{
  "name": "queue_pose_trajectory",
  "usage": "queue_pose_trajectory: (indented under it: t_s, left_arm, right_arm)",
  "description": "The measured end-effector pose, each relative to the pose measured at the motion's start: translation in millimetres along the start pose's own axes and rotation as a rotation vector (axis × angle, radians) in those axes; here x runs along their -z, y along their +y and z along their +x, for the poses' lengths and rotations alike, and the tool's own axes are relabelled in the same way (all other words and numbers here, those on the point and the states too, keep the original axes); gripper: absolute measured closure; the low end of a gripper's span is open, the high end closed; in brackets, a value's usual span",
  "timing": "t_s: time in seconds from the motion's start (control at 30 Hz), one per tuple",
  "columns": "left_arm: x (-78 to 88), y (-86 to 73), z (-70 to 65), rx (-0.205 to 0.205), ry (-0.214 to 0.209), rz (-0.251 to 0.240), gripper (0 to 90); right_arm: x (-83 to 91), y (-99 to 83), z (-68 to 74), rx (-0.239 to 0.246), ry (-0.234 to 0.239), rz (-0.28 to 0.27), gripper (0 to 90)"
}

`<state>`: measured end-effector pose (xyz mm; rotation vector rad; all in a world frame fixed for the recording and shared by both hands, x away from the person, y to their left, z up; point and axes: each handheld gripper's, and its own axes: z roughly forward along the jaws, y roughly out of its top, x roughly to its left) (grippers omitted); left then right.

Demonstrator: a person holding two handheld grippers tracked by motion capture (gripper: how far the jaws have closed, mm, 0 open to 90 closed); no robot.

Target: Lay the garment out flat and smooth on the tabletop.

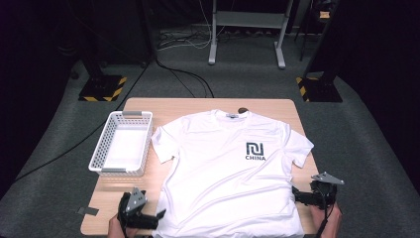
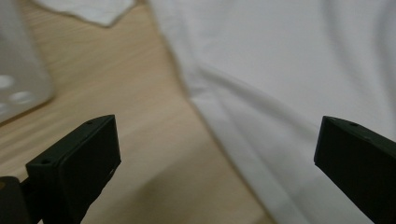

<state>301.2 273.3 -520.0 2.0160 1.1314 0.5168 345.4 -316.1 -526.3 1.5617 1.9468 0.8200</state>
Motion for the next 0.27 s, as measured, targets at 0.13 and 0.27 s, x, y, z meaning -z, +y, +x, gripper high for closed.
queue_pose_trajectory:
  t_s: [0.13,0.27]
  left_arm:
    - [-21.5,6.9,23.1,0.132,0.079,0.069,0.0]
    - [-28.4,10.4,29.7,0.135,0.138,0.077,0.2]
  right_arm:
    - [4.7,-4.4,-6.0,-0.011,0.001,-0.026,0.0]
    - [4.1,-3.9,-8.2,-0.024,0.021,-0.035,0.0]
